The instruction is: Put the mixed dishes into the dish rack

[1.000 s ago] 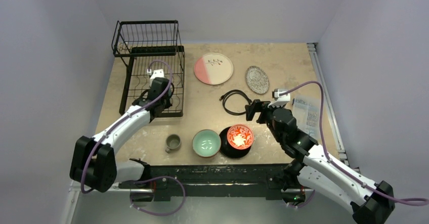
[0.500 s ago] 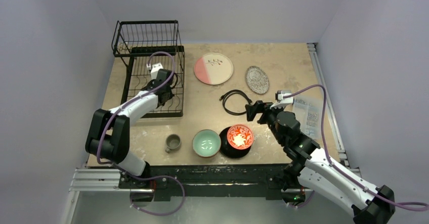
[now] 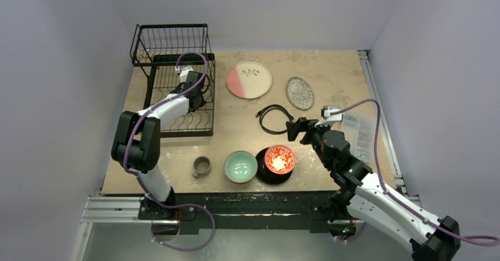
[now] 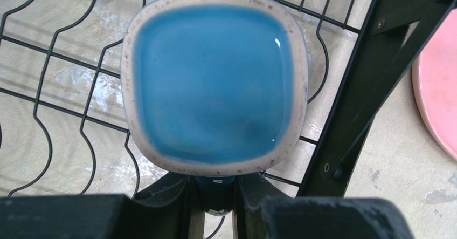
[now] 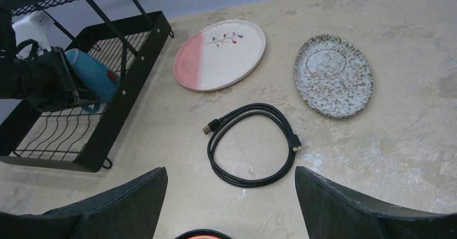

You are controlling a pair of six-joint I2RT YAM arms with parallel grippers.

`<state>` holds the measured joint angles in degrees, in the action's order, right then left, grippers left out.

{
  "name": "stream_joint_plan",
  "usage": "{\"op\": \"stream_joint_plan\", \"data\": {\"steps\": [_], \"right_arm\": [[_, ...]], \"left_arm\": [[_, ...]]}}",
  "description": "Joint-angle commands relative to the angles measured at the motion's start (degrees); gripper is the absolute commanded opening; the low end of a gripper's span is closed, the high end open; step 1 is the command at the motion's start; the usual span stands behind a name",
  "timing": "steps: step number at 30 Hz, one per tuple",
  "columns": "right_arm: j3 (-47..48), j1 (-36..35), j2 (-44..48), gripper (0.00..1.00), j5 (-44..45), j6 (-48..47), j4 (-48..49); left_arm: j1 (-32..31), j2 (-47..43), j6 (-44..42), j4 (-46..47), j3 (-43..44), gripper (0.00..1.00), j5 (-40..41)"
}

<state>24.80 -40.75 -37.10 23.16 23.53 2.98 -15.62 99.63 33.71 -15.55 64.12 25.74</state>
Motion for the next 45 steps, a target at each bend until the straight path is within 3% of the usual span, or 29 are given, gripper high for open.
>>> {"op": "stream_joint_plan", "data": {"steps": [1, 4, 7, 14, 18, 24, 33, 38, 45], "right_arm": [[-0.3, 0.0, 0.2, 0.88, 0.9, -1.0, 3.1], [-0.4, 0.0, 0.3, 0.88, 0.8, -1.0, 3.2], [-0.6, 0.0, 0.6, 0.88, 0.6, -1.1, 3.2], [-0.8, 0.0, 1.3, 0.88, 0.6, -1.1, 3.0], [-0.8, 0.0, 1.2, 0.88, 0.3, -1.0, 3.0], [-1.1, 0.0, 1.5, 0.88, 0.2, -0.9, 3.1], [-1.2, 0.0, 2.1, 0.88, 0.2, -0.8, 3.0], [-1.4, 0.0, 2.0, 0.88, 0.2, -0.9, 3.1], [-1.5, 0.0, 1.3, 0.88, 0.1, -0.9, 3.5]], "left_arm": [[0.4, -0.7, -1.1, 1.7, 2.8, 0.18, -1.7], [0.5, -1.2, -1.2, 1.1, 2.3, 0.27, -2.5], [0.5, -3.0, -1.3, 1.0, 0.8, 0.45, -3.4], [0.9, -13.2, -0.4, 3.8, -8.3, 0.64, -6.4], [2.9, -19.0, 3.0, 6.4, -14.3, 0.64, -11.4], [6.5, -21.6, 5.7, 17.9, -19.9, 0.58, -19.5], [7.4, -10.2, 5.8, 23.6, -12.9, 0.55, -21.4], [7.6, -6.7, 7.3, 24.2, -9.9, 0.48, -20.0], [7.7, -3.0, 7.2, 26.0, -7.0, 0.46, -18.2]]}}
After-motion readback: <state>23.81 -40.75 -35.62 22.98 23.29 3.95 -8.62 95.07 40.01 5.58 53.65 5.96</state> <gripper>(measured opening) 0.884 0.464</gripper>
